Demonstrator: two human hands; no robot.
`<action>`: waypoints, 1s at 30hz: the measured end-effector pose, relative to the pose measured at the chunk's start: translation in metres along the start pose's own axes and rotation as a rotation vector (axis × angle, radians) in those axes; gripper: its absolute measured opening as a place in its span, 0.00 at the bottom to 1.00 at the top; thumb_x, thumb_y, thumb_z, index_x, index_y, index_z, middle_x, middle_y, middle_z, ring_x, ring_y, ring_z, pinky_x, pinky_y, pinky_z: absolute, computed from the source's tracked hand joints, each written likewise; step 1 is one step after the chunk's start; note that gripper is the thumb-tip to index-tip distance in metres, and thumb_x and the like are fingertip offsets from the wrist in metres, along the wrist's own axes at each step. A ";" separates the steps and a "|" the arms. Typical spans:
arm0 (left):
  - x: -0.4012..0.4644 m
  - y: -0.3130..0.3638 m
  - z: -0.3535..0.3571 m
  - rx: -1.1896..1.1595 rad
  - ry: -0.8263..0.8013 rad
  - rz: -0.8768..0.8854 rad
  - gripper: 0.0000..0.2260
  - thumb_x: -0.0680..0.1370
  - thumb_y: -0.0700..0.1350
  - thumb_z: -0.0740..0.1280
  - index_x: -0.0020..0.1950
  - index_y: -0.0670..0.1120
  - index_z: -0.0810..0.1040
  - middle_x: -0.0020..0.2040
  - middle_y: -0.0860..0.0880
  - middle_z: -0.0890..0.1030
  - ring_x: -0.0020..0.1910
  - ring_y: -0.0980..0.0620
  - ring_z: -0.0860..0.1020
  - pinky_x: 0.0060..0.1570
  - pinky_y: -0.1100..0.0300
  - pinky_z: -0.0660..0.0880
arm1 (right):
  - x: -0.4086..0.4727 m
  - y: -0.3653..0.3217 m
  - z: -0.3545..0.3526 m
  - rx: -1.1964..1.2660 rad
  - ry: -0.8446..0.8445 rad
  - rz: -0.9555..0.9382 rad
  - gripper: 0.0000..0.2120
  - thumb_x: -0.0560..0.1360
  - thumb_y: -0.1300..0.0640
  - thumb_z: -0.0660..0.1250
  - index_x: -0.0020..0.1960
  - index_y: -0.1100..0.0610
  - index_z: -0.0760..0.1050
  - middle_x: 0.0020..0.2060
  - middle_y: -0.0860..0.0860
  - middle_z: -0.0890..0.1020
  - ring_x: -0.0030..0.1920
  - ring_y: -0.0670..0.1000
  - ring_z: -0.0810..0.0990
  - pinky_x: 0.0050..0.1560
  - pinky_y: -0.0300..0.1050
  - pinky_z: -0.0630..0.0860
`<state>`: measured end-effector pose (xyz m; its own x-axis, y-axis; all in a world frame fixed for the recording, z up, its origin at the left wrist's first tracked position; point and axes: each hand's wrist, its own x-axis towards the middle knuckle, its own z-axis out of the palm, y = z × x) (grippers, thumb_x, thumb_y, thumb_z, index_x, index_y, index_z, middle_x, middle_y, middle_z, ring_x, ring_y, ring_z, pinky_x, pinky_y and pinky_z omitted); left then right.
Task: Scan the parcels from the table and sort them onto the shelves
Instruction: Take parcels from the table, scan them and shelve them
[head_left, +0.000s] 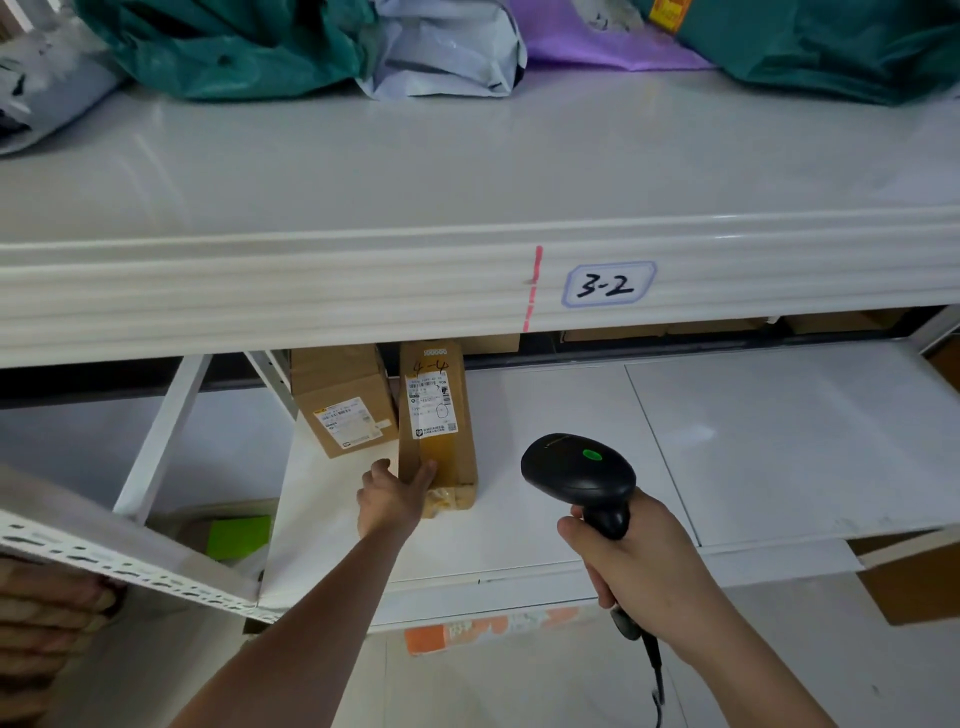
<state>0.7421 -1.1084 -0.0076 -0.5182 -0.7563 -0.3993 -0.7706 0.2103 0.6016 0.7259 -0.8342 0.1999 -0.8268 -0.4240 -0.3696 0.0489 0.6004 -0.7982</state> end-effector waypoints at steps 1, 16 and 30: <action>-0.011 0.001 -0.002 0.049 0.042 0.061 0.38 0.79 0.68 0.66 0.79 0.45 0.64 0.75 0.43 0.71 0.72 0.39 0.71 0.69 0.42 0.73 | -0.002 -0.002 -0.001 0.008 -0.006 -0.003 0.06 0.77 0.56 0.68 0.47 0.58 0.73 0.25 0.52 0.75 0.24 0.48 0.74 0.27 0.37 0.74; -0.183 0.170 0.057 0.637 -0.306 0.828 0.35 0.83 0.70 0.54 0.86 0.58 0.50 0.87 0.52 0.48 0.86 0.49 0.49 0.82 0.47 0.48 | -0.114 0.056 -0.134 0.094 0.164 -0.018 0.08 0.77 0.57 0.68 0.45 0.61 0.74 0.24 0.54 0.76 0.24 0.49 0.75 0.29 0.41 0.76; -0.446 0.363 0.280 0.624 -0.546 1.249 0.37 0.80 0.72 0.55 0.85 0.58 0.54 0.86 0.54 0.54 0.84 0.48 0.56 0.82 0.46 0.57 | -0.293 0.203 -0.343 0.261 0.694 0.280 0.06 0.76 0.55 0.69 0.43 0.55 0.74 0.21 0.51 0.77 0.22 0.48 0.76 0.25 0.36 0.74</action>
<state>0.5898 -0.5212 0.1958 -0.9065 0.3940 -0.1515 0.3041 0.8584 0.4130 0.7859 -0.3560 0.3091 -0.9206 0.2908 -0.2606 0.3656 0.4070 -0.8371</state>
